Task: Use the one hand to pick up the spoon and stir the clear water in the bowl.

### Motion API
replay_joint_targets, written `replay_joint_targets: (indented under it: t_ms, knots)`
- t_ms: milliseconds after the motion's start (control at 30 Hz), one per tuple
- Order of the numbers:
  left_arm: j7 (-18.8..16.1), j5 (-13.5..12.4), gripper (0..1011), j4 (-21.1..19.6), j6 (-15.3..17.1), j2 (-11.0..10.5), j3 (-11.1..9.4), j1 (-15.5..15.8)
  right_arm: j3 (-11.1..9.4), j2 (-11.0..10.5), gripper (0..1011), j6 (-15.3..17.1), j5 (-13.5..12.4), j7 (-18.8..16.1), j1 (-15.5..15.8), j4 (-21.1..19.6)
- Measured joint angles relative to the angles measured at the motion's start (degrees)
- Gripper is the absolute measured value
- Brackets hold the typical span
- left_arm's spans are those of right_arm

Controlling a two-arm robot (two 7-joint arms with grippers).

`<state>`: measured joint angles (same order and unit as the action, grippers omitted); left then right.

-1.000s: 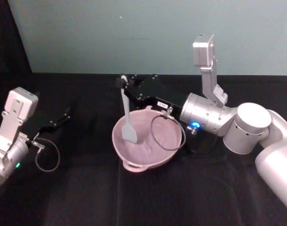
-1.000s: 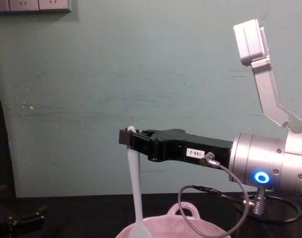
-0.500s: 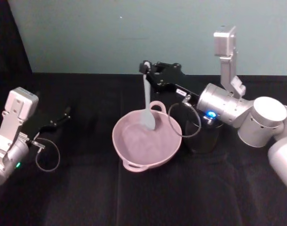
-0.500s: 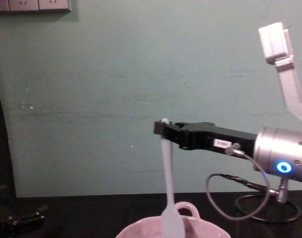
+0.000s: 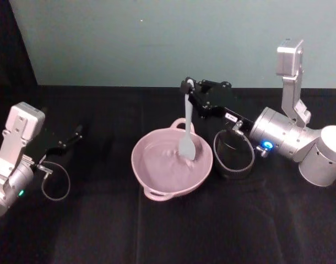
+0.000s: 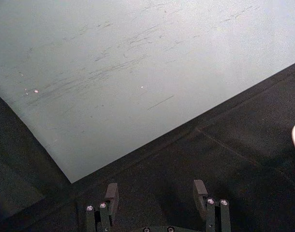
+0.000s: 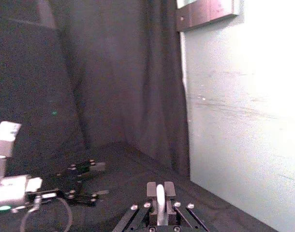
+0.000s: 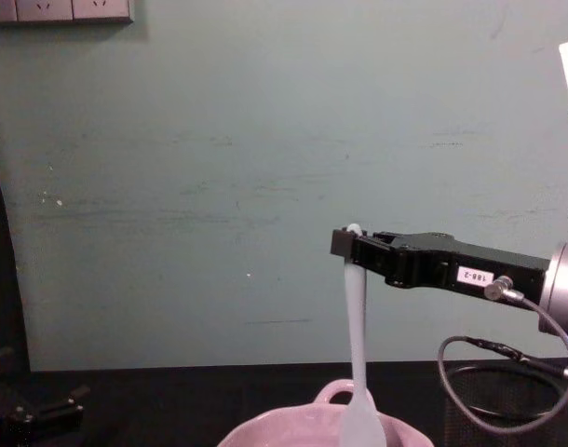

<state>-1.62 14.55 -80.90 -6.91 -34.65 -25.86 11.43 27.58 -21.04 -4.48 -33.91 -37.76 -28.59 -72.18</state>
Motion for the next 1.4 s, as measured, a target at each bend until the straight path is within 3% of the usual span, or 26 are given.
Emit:
replay_joint_targets:
  t_ms: [233,433,667,767,1100,1400]
  knots:
    - [0.0,0.0,1011,0.0,0.0,0.0,0.0,0.0,1.6,-0.3,107,0.9,-0.4,-0.6,2.4,-3.3]
    - [0.0,0.0,1011,0.0,0.0,0.0,0.0,0.0,4.0,0.8,107,1.3,-0.4,-1.4,2.9,-4.0]
    - [0.0,0.0,1011,0.0,0.0,0.0,0.0,0.0,5.7,2.8,107,1.2,0.2,-1.9,0.6,-2.7]
    - [0.0,0.0,1011,0.0,0.0,0.0,0.0,0.0,6.2,4.2,107,0.6,0.5,-2.1,-1.5,-0.2]
    - [0.0,0.0,1011,0.0,0.0,0.0,0.0,0.0,5.5,6.3,107,-0.8,0.8,-2.2,-5.1,6.4]
    - [0.0,0.0,1011,0.0,0.0,0.0,0.0,0.0,1.9,4.3,107,-1.8,1.2,0.9,-4.6,6.9]
